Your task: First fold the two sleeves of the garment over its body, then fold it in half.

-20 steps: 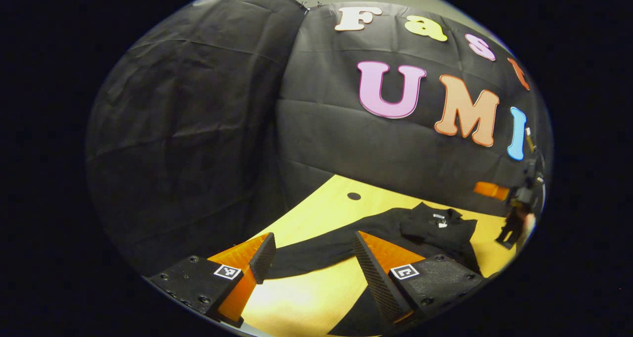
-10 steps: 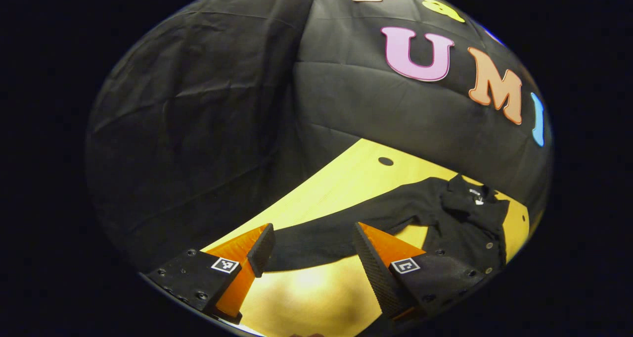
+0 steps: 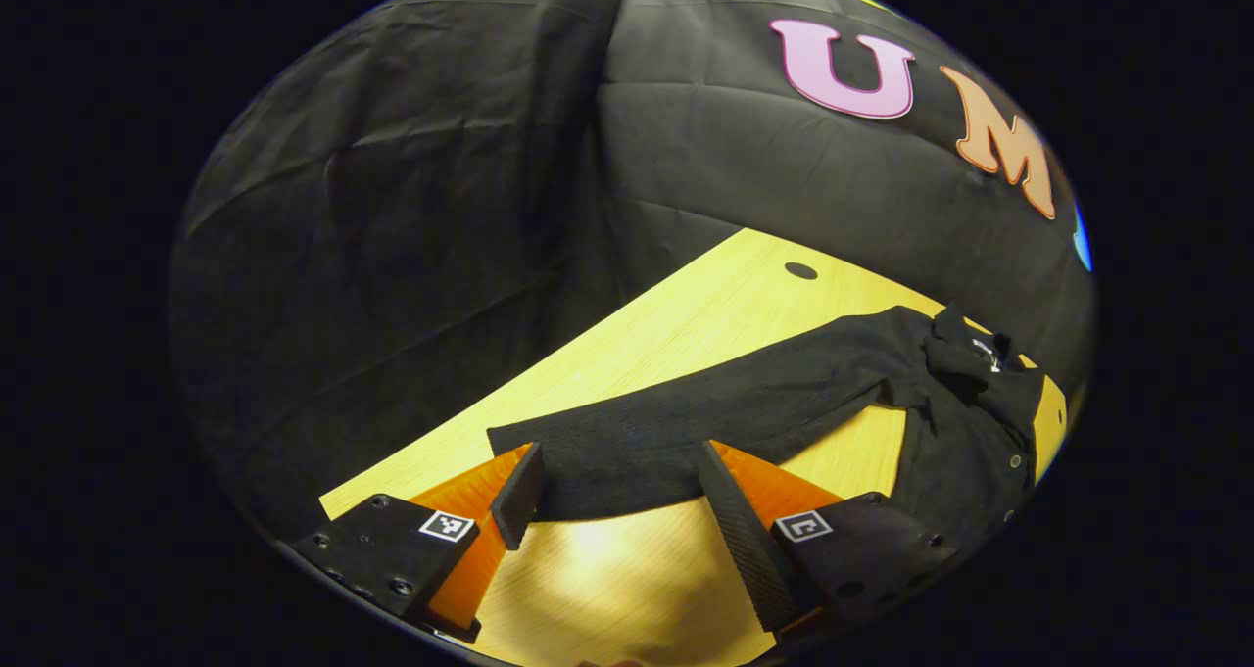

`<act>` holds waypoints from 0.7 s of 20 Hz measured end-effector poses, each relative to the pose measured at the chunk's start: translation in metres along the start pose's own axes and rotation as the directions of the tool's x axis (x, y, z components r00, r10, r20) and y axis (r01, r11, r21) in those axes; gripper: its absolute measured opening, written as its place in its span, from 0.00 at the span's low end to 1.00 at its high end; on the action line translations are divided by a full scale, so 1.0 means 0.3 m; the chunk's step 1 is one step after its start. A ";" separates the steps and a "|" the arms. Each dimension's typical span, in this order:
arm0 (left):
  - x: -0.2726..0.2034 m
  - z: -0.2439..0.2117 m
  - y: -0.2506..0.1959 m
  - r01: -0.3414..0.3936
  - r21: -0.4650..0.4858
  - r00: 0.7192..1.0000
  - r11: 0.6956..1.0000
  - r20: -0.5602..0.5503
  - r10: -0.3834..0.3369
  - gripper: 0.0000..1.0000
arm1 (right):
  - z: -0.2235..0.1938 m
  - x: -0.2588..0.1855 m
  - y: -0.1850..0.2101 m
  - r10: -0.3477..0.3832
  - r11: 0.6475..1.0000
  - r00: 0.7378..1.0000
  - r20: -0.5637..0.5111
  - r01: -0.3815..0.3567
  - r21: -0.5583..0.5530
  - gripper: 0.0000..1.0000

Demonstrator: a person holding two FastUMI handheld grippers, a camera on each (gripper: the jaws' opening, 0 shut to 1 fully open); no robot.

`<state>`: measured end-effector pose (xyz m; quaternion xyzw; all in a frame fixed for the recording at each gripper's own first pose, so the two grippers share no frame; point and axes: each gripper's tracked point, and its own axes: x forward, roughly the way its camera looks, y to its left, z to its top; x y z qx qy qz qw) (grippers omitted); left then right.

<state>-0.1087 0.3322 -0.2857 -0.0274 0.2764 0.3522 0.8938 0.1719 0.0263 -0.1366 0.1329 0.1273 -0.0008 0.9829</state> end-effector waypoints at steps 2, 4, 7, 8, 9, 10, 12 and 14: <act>0.017 -0.027 0.026 -0.016 -0.004 1.000 1.000 -0.021 0.016 0.96 | 0.004 -0.030 -0.028 -0.019 1.000 1.000 0.005 0.020 -0.007 0.97; 0.030 -0.054 0.030 -0.013 -0.012 0.999 1.000 -0.038 0.012 0.96 | 0.007 -0.044 -0.049 -0.037 0.999 0.999 0.003 0.037 -0.004 0.98; 0.038 -0.073 0.046 -0.028 0.015 0.999 0.999 -0.044 0.029 0.95 | -0.001 -0.072 -0.063 -0.048 0.999 0.999 -0.001 0.048 -0.007 0.97; 0.040 -0.072 0.042 -0.026 0.021 0.999 0.999 -0.042 0.027 0.94 | -0.004 -0.073 -0.070 -0.053 0.999 0.999 -0.003 0.053 -0.013 0.97; 0.041 -0.076 0.046 -0.032 0.032 0.999 0.999 -0.041 0.033 0.94 | -0.008 -0.082 -0.070 -0.053 0.999 0.999 -0.007 0.053 -0.013 0.97; 0.044 -0.089 0.058 -0.044 0.055 0.998 0.997 -0.046 0.047 0.94 | -0.010 -0.094 -0.063 -0.048 0.999 0.999 -0.009 0.048 -0.013 0.97; 0.047 -0.080 0.059 -0.052 0.079 0.998 0.995 -0.028 0.054 0.94 | -0.020 -0.099 -0.057 -0.043 0.999 0.999 -0.012 0.043 -0.022 0.97; 0.049 -0.080 0.056 -0.059 0.058 0.998 0.997 -0.027 0.061 0.93 | -0.035 -0.106 -0.053 -0.039 0.999 0.999 -0.027 0.038 -0.032 0.97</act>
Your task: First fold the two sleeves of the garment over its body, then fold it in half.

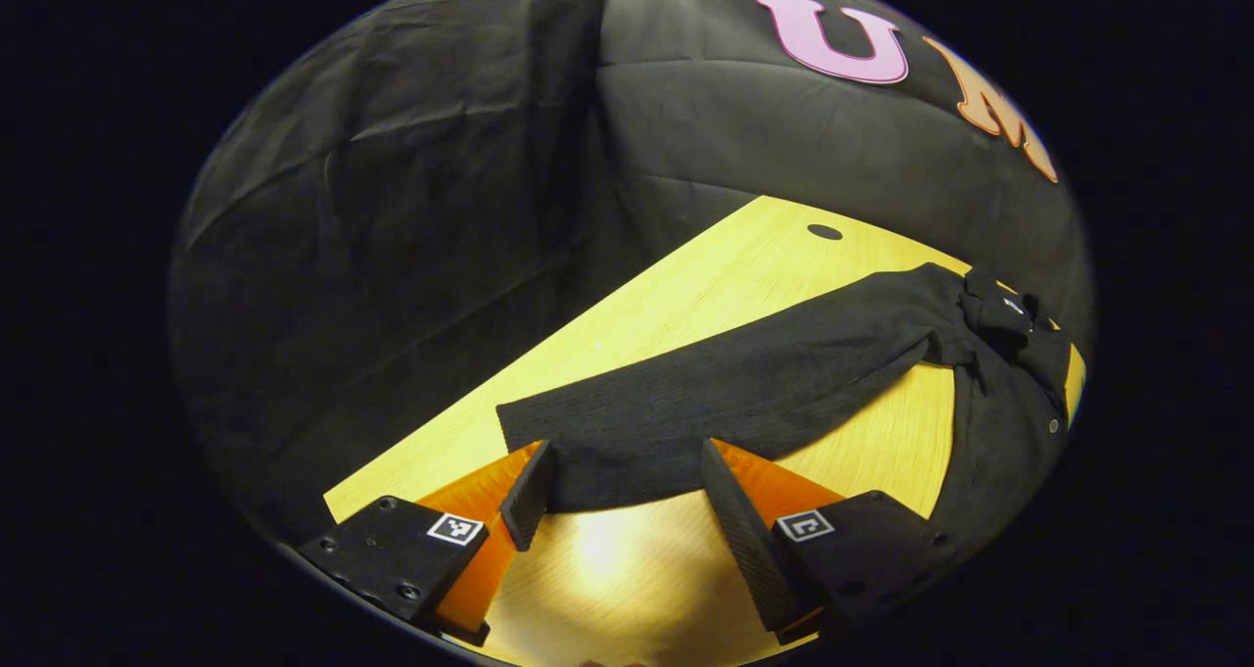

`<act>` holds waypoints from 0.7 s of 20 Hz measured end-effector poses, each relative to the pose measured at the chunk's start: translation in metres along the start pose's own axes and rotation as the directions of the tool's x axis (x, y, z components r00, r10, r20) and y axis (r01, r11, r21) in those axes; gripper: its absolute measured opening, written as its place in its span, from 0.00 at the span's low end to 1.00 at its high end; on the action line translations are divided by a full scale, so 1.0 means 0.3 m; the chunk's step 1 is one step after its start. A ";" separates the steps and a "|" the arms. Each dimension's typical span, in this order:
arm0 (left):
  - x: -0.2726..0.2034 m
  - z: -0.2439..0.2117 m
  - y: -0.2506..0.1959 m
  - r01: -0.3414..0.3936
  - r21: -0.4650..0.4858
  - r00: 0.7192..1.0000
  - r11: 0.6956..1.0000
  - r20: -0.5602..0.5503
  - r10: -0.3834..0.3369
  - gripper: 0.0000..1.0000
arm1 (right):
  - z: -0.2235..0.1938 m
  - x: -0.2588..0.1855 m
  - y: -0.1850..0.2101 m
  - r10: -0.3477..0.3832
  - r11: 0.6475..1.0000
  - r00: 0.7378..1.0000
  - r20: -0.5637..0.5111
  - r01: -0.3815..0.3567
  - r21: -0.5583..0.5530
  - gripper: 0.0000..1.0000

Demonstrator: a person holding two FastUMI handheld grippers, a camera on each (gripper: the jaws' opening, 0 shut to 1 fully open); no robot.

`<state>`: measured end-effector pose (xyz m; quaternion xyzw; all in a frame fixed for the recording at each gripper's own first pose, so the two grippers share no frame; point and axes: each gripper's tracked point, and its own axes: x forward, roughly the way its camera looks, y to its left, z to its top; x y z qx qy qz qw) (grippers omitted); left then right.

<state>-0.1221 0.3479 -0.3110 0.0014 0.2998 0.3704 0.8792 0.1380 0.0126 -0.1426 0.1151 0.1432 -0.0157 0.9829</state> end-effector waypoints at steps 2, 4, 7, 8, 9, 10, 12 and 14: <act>-0.006 -0.001 -0.011 0.017 -0.007 1.000 1.000 -0.002 -0.017 0.93 | -0.008 -0.003 0.009 0.009 1.000 1.000 -0.009 -0.008 0.012 0.97; -0.001 -0.002 -0.017 0.037 0.014 0.999 0.999 -0.013 -0.037 0.88 | -0.011 0.000 0.017 0.018 0.999 1.000 -0.019 -0.018 0.035 0.94; 0.004 0.008 -0.036 0.037 -0.010 0.999 0.999 -0.021 -0.037 0.71 | -0.009 -0.008 0.041 0.040 0.998 0.999 -0.026 -0.039 0.053 0.97; 0.004 0.002 -0.026 0.030 -0.024 0.999 0.999 -0.026 -0.031 0.63 | -0.002 -0.011 0.047 0.045 0.998 0.999 -0.020 -0.044 0.046 0.94; 0.004 0.006 -0.019 0.023 -0.030 0.999 0.999 -0.023 -0.024 0.58 | 0.007 -0.017 0.049 0.047 0.998 0.999 -0.014 -0.046 0.033 0.98; 0.002 0.001 -0.013 0.017 -0.051 1.000 0.999 -0.021 -0.018 0.44 | 0.016 -0.020 0.053 0.048 0.999 0.999 -0.009 -0.048 0.018 0.97; 0.001 0.017 -0.033 0.029 -0.124 1.000 0.992 -0.004 -0.030 0.16 | 0.024 -0.028 0.059 0.051 0.999 0.999 -0.006 -0.051 -0.005 0.98; -0.012 0.011 -0.030 0.045 -0.184 0.999 0.982 -0.007 -0.047 0.04 | 0.026 -0.035 0.052 0.045 0.999 0.999 -0.006 -0.045 -0.016 0.97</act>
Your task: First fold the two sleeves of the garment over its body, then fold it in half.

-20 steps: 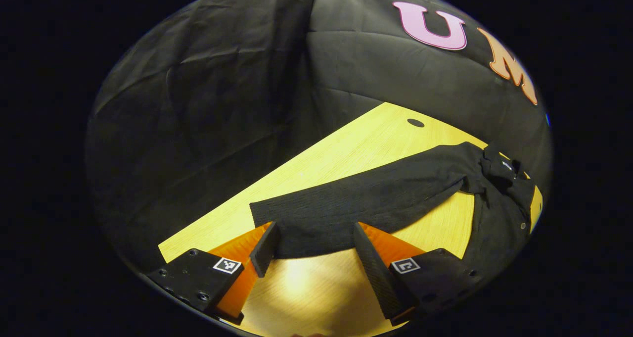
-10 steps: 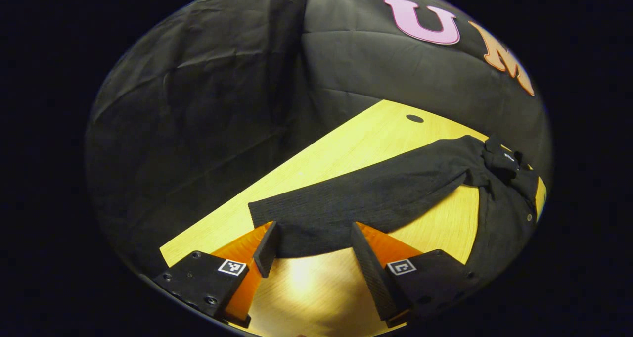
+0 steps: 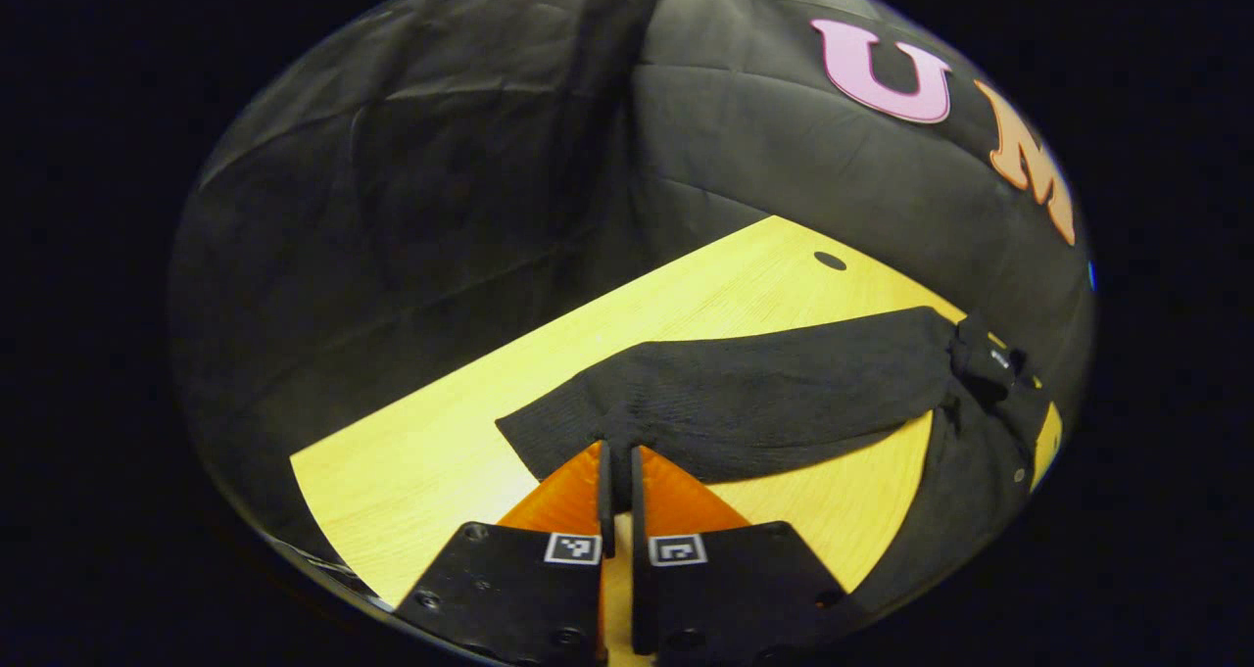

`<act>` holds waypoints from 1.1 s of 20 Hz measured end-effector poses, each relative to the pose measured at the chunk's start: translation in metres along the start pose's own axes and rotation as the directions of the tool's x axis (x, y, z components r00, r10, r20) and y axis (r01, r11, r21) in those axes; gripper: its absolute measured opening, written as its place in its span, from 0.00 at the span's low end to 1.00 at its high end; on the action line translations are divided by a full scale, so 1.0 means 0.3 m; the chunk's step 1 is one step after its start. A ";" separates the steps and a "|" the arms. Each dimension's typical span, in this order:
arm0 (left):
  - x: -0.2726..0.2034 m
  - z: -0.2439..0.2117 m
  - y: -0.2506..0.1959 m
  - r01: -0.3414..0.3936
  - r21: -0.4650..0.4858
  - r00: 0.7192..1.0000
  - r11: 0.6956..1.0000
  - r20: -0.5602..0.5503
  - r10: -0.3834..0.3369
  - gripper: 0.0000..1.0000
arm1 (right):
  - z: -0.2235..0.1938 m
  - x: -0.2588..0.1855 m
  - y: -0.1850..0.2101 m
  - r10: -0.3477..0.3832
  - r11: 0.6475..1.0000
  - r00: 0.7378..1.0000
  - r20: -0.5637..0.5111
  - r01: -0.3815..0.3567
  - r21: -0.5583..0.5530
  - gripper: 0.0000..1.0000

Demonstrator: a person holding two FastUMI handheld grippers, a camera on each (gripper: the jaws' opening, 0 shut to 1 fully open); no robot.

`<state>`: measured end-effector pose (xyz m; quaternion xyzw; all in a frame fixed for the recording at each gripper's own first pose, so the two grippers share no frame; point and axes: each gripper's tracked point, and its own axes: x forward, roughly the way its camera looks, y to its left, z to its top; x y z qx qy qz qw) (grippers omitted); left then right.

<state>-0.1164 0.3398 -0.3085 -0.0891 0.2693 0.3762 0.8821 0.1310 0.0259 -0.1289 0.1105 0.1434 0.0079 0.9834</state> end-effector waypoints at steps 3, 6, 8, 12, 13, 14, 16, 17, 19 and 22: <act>0.006 -0.007 0.009 -0.007 -0.013 1.000 1.000 -0.016 0.007 0.00 | 0.002 -0.012 -0.003 -0.004 1.000 1.000 -0.001 0.004 0.000 0.98; -0.007 -0.008 -0.006 -0.005 0.006 1.000 1.000 -0.029 0.005 0.00 | -0.006 -0.030 -0.026 -0.015 1.000 1.000 -0.001 0.015 -0.017 0.98; -0.024 -0.002 -0.023 0.003 0.021 0.999 1.000 -0.033 -0.002 0.00 | -0.011 -0.046 -0.049 -0.025 0.999 1.000 -0.001 0.025 -0.026 0.98; -0.092 0.130 -0.112 0.070 0.059 0.997 0.996 0.035 -0.072 0.00 | -0.059 -0.063 -0.071 -0.028 0.999 0.999 -0.028 0.027 -0.030 0.98; -0.106 0.201 -0.152 0.092 0.073 0.991 0.993 0.086 -0.098 0.00 | -0.075 -0.070 -0.079 -0.027 0.999 0.999 -0.037 0.026 -0.034 0.98; -0.125 0.260 -0.191 0.107 0.088 0.985 0.990 0.129 -0.118 0.00 | -0.094 -0.073 -0.084 -0.024 0.999 0.998 -0.050 0.023 -0.035 0.97; -0.181 0.362 -0.298 0.156 0.127 0.968 0.980 0.180 -0.177 0.00 | -0.130 -0.078 -0.084 -0.001 0.999 0.997 -0.074 -0.001 -0.033 0.98; -0.204 0.408 -0.371 0.189 0.141 0.956 0.972 0.200 -0.215 0.00 | -0.143 -0.084 -0.088 0.010 0.999 0.997 -0.082 -0.012 -0.032 0.98; -0.253 0.485 -0.518 0.249 0.172 0.930 0.953 0.233 -0.285 0.00 | -0.170 -0.098 -0.108 0.020 0.999 0.995 -0.099 -0.025 -0.042 0.98; -0.318 0.544 -0.813 0.353 0.205 0.880 0.913 0.259 -0.398 0.00 | -0.204 -0.112 -0.155 0.022 0.996 0.992 -0.121 -0.032 -0.082 0.97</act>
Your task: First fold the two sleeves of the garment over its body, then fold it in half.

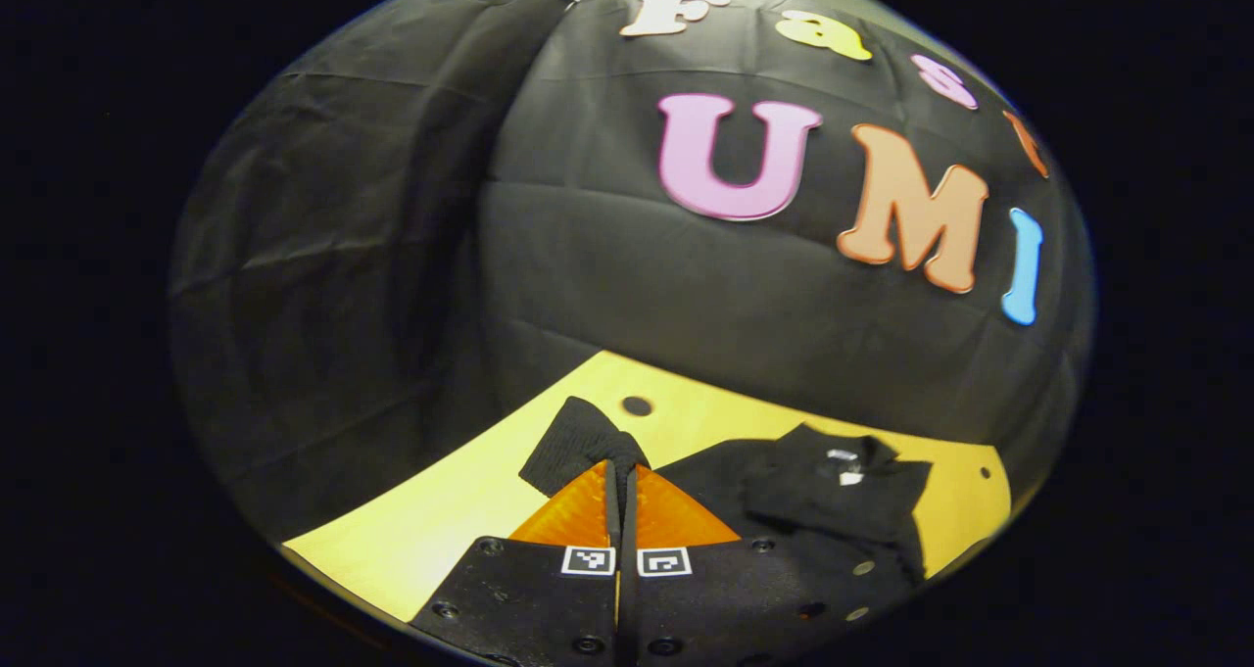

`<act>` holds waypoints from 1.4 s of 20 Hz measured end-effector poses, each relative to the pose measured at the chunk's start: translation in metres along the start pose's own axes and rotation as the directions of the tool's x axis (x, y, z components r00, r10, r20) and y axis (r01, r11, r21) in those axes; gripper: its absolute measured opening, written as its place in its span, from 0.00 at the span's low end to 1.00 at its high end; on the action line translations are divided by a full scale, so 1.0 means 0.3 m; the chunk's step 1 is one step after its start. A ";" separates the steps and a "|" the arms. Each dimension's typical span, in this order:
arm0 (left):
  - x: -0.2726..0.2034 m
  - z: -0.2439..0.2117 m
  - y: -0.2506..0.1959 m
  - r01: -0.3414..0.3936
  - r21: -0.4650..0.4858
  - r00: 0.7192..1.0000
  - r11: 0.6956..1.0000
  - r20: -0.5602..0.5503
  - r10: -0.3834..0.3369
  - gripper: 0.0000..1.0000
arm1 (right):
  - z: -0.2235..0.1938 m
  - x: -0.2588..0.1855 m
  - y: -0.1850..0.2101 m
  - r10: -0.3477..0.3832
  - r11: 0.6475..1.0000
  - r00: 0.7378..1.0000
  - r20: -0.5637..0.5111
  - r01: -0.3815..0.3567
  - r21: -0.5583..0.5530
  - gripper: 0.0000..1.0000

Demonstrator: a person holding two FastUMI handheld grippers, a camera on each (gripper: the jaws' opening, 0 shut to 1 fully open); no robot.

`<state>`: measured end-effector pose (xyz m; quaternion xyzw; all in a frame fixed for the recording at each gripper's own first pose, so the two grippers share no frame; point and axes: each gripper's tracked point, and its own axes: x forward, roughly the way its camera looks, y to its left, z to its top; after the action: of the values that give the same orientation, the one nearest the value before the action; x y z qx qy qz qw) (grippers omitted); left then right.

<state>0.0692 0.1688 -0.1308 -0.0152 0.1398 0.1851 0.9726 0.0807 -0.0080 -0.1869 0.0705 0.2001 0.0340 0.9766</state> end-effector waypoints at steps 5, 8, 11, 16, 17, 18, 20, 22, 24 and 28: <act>0.099 0.018 -0.482 0.196 0.021 0.980 0.980 0.012 -0.196 0.00 | -0.049 -0.034 -0.086 -0.012 0.999 0.999 -0.040 0.013 0.032 0.98; 0.118 -0.036 -0.748 0.298 0.046 0.955 0.953 -0.010 -0.298 0.00 | -0.074 -0.056 -0.134 -0.029 0.998 0.999 -0.045 0.032 0.057 0.98; 0.119 -0.101 -1.010 0.405 0.058 0.914 0.912 -0.044 -0.403 0.00 | -0.073 -0.052 -0.175 -0.040 0.997 0.998 -0.046 0.043 0.062 0.97; 0.136 -0.210 -1.236 0.451 0.136 0.892 0.882 -0.102 -0.441 0.00 | -0.058 -0.046 -0.208 -0.039 0.995 0.999 -0.037 0.042 0.094 0.98; 0.140 -0.236 -1.263 0.454 0.133 0.890 0.881 -0.117 -0.440 0.00 | -0.057 -0.044 -0.208 -0.036 0.994 0.999 -0.036 0.039 0.099 0.98; 0.140 -0.262 -1.286 0.463 0.124 0.884 0.878 -0.138 -0.447 0.00 | -0.057 -0.042 -0.207 -0.032 0.994 0.999 -0.037 0.036 0.102 0.98; 0.107 -0.319 -1.340 0.514 0.098 0.851 0.852 -0.186 -0.492 0.08 | -0.059 -0.037 -0.206 -0.029 0.995 0.999 -0.042 0.033 0.093 0.98; 0.081 -0.334 -1.393 0.556 0.102 0.824 0.825 -0.200 -0.530 0.41 | -0.072 -0.027 -0.206 -0.027 0.996 0.998 -0.054 0.031 0.081 0.98; 0.051 -0.314 -1.403 0.577 0.143 0.814 0.804 -0.181 -0.552 0.80 | -0.079 -0.030 -0.198 -0.016 0.996 0.998 -0.062 0.022 0.085 0.98; -0.027 -0.240 -1.386 0.602 0.201 0.798 0.772 -0.151 -0.583 0.95 | -0.099 -0.014 -0.160 0.012 0.996 0.997 -0.071 -0.005 0.091 0.94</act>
<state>0.1943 -0.2269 -0.2068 0.0512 0.1879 -0.1499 0.9693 0.0670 -0.0521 -0.2195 0.1145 0.2359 0.0314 0.9645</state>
